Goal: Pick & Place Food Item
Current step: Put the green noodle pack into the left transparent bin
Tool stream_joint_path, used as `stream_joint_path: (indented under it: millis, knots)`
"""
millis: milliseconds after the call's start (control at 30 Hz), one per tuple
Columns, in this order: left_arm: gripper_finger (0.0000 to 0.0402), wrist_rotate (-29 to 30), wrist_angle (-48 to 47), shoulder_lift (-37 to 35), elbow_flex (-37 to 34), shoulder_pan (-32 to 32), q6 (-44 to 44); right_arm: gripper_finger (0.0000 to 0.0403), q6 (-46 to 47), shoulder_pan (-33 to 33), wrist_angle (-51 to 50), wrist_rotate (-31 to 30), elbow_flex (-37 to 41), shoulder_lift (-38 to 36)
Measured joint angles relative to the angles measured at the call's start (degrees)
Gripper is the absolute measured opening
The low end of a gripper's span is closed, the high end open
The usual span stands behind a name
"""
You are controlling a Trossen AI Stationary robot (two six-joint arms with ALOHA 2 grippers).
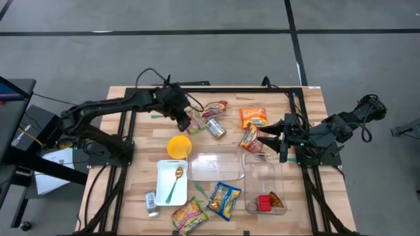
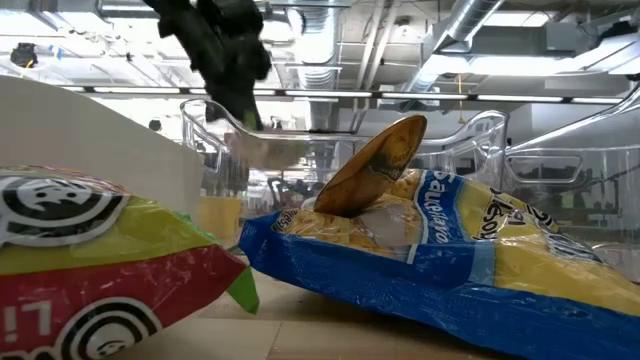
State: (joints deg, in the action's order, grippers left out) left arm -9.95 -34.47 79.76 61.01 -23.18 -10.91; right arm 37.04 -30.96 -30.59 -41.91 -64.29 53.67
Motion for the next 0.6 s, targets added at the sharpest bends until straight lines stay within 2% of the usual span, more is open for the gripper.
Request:
stream_joint_path:
  millis: [167,300,600]
  knots:
    - [0.0000,-3.66,1.53,-5.15,0.02,6.03,-3.31,0.0210,0.00,0.00,0.06,-0.10,0.00,0.00]
    - [0.0000,-3.52,5.75,-6.98,0.07,12.77,-8.79,0.0210,0.00,0.00,0.13,-0.12,0.00,0.00]
    - [0.0000,0.46,17.43,-3.45,0.07,26.08,-16.78,0.0210,0.02,0.00,-0.18,-0.13,0.00,0.00]
